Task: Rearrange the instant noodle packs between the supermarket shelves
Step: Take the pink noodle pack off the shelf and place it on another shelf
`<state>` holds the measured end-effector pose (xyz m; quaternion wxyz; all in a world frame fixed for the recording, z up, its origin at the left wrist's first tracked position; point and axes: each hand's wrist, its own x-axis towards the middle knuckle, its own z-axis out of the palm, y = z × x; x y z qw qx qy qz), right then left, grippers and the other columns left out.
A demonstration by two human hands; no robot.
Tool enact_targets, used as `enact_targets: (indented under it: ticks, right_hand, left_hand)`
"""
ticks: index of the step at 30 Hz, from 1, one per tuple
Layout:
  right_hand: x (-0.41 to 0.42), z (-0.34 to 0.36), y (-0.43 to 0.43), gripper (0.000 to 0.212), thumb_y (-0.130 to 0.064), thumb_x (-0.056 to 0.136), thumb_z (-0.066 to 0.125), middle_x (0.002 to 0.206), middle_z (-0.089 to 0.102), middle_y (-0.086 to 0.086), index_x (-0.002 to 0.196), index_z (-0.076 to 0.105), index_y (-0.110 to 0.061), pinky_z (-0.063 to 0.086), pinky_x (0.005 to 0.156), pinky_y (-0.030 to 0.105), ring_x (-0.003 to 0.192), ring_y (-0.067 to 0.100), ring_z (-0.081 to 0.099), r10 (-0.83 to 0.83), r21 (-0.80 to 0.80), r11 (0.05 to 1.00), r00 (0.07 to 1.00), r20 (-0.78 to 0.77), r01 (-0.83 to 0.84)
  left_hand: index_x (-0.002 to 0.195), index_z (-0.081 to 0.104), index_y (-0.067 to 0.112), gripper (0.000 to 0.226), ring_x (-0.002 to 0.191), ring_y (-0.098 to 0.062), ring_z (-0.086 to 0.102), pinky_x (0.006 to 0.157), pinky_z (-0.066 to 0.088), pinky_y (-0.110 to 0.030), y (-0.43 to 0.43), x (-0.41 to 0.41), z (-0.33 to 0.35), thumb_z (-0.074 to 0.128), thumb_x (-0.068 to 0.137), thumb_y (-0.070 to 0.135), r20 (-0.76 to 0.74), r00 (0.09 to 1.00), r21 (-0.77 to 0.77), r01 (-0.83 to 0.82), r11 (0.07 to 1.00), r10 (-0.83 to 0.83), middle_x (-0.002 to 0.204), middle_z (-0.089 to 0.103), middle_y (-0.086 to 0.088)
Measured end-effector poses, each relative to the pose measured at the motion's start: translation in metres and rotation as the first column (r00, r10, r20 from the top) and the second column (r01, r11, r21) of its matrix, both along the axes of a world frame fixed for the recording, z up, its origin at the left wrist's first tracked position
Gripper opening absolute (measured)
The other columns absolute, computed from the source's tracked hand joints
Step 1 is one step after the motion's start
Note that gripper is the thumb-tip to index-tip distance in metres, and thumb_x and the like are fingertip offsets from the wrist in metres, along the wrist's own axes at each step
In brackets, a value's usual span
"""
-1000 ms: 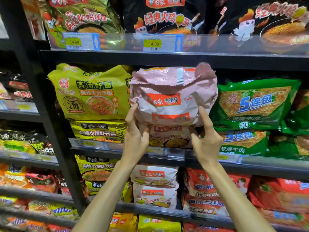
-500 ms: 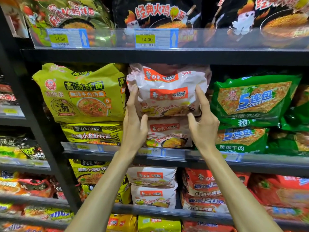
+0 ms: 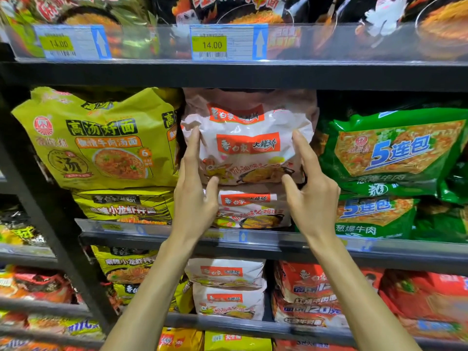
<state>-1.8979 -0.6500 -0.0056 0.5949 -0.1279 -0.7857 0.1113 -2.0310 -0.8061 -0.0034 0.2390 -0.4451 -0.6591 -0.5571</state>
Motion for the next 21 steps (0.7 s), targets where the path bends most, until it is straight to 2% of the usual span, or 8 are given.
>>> enact_targets:
  ticks: [3, 6, 8, 11, 14, 16, 19, 21]
  right_hand:
    - [0.003, 0.011, 0.001, 0.075, -0.005, 0.086, 0.071, 0.06, 0.052, -0.005, 0.152, 0.04, -0.025, 0.032, 0.05, 0.015, 0.047, 0.002, 0.04, 0.008, -0.051, 0.999, 0.999, 0.041, -0.006]
    - [0.01, 0.023, 0.001, 0.075, -0.01, 0.085, 0.076, 0.052, 0.032, -0.017, 0.151, 0.043, -0.026, 0.027, 0.052, 0.024, 0.052, -0.004, 0.047, 0.002, -0.086, 0.996, 0.995, 0.096, 0.007]
    - [0.011, 0.029, -0.001, 0.074, -0.012, 0.085, 0.078, 0.05, 0.028, -0.018, 0.15, 0.046, -0.022, 0.023, 0.055, 0.025, 0.046, -0.001, 0.044, -0.024, -0.064, 0.997, 0.991, 0.135, 0.033]
    - [0.007, 0.034, -0.003, 0.069, -0.014, 0.086, 0.078, 0.051, 0.026, -0.018, 0.148, 0.048, -0.015, 0.029, 0.057, 0.027, 0.042, -0.003, 0.031, -0.078, -0.041, 0.995, 0.981, 0.177, 0.087]
    - [0.004, 0.029, -0.006, 0.069, -0.017, 0.09, 0.073, 0.055, 0.034, -0.015, 0.152, 0.042, -0.019, 0.028, 0.05, 0.027, 0.045, -0.003, 0.035, -0.066, -0.103, 0.991, 0.982, 0.177, 0.085]
    - [0.006, 0.021, -0.011, 0.073, -0.017, 0.092, 0.07, 0.062, 0.044, -0.012, 0.155, 0.035, -0.023, 0.03, 0.05, 0.016, 0.047, -0.002, 0.037, -0.051, -0.105, 0.992, 0.986, 0.157, 0.068]
    - [0.008, 0.015, -0.015, 0.078, -0.019, 0.093, 0.069, 0.099, 0.069, 0.006, 0.158, 0.026, -0.029, 0.035, 0.055, 0.017, 0.053, 0.002, 0.044, -0.083, -0.077, 0.992, 0.98, 0.182, 0.098]
    - [0.01, 0.017, -0.016, 0.08, -0.023, 0.094, 0.068, 0.118, 0.068, 0.003, 0.158, 0.022, -0.032, 0.038, 0.06, 0.02, 0.067, 0.006, 0.056, -0.111, -0.068, 0.99, 0.972, 0.208, 0.127]
  left_hand:
    - [0.163, 0.014, 0.014, 0.087, 0.132, 0.031, 0.018, 0.102, 0.016, 0.007, -0.001, 0.0, 0.007, 0.061, 0.093, -0.007, -0.018, 0.999, -0.064, -0.039, 0.997, 0.038, 0.154, 0.026, 0.018]
    - [0.164, 0.009, 0.023, 0.085, 0.114, -0.006, 0.046, 0.091, 0.035, -0.012, -0.005, -0.003, 0.012, 0.06, 0.099, 0.006, -0.042, 0.997, -0.15, -0.075, 0.986, 0.069, 0.138, 0.049, 0.001]
    - [0.164, 0.006, 0.027, 0.081, 0.099, -0.01, 0.046, 0.081, 0.036, -0.023, -0.006, -0.006, 0.014, 0.056, 0.102, 0.013, -0.053, 0.995, -0.188, -0.09, 0.978, 0.081, 0.125, 0.048, 0.003]
    - [0.163, 0.005, 0.025, 0.073, 0.124, -0.019, 0.043, 0.095, 0.036, -0.029, 0.0, -0.007, 0.019, 0.049, 0.106, 0.02, -0.026, 0.995, -0.227, -0.103, 0.968, 0.1, 0.145, 0.045, -0.006]
    - [0.163, 0.007, 0.021, 0.069, 0.141, 0.011, 0.019, 0.114, 0.02, -0.013, 0.001, -0.003, 0.02, 0.047, 0.107, 0.018, 0.007, 0.997, -0.185, -0.075, 0.98, 0.077, 0.161, 0.027, 0.012]
    - [0.164, 0.008, 0.02, 0.07, 0.127, 0.038, 0.008, 0.102, 0.011, 0.008, -0.001, -0.001, 0.018, 0.048, 0.106, 0.012, 0.014, 1.0, -0.138, -0.022, 0.99, 0.024, 0.149, 0.019, 0.026]
    - [0.164, 0.008, 0.02, 0.073, 0.114, 0.045, 0.01, 0.09, 0.013, 0.014, -0.006, 0.001, 0.014, 0.051, 0.105, 0.01, 0.01, 1.0, -0.13, -0.011, 0.991, 0.013, 0.15, 0.024, 0.018]
    - [0.164, 0.007, 0.024, 0.077, 0.112, 0.041, 0.019, 0.088, 0.017, 0.014, -0.008, 0.002, 0.013, 0.053, 0.104, 0.012, 0.021, 0.999, -0.131, -0.024, 0.991, 0.027, 0.154, 0.031, 0.006]
